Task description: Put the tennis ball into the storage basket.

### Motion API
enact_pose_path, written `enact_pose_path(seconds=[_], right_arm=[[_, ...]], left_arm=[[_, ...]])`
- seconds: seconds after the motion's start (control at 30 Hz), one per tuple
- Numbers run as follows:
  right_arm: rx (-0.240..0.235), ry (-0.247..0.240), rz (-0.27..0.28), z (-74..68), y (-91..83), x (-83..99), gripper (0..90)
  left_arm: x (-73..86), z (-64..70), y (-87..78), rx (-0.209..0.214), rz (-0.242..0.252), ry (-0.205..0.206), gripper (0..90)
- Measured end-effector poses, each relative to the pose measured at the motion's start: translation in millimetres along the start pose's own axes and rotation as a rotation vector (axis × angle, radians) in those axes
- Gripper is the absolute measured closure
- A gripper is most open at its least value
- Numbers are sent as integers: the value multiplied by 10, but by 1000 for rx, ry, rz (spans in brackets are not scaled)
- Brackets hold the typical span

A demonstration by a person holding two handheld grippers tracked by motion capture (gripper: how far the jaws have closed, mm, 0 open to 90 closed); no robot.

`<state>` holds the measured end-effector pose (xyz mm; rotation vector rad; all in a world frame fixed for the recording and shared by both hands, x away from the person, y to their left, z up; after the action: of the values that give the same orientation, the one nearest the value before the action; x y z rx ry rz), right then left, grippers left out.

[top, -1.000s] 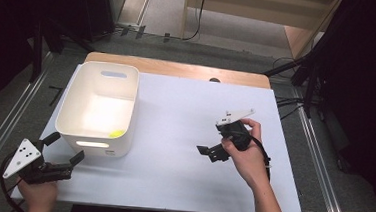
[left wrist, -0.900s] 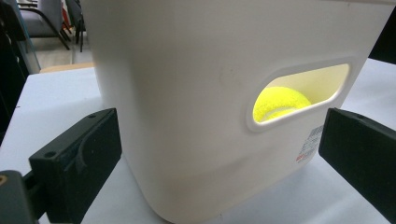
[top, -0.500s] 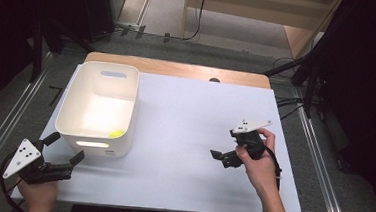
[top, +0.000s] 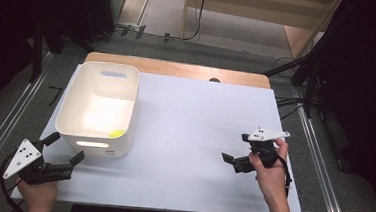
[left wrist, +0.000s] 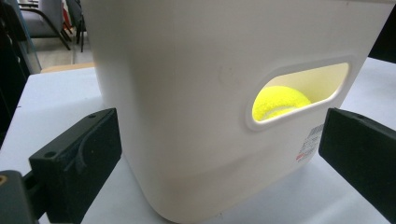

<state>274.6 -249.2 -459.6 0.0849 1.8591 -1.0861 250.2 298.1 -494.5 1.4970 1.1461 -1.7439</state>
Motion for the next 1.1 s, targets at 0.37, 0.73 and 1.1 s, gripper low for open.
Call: enact_pose_path(seconds=[0.37, 0.73, 1.1], right_arm=[[32, 38, 64, 103, -136, 248, 0], [59, 78, 130, 203, -282, 506, 0], [87, 121, 208, 294, -410, 791, 0]], left_arm=[[1, 4, 3, -1, -6, 11, 0], [5, 16, 4, -2, -8, 22, 0], [7, 22, 8, 0, -7, 23, 0]])
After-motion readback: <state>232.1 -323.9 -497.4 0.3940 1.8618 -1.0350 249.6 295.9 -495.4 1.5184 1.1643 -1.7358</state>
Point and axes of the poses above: each handheld gripper's, and its own axes: y roughly forward along the jaws, x roughly out of its underside, z roughly to its right, the point moved 3 cm from there along y, roughly forward along the jaws, and after that the axes turned 5 degrees about -x, right-handed, at the moved point
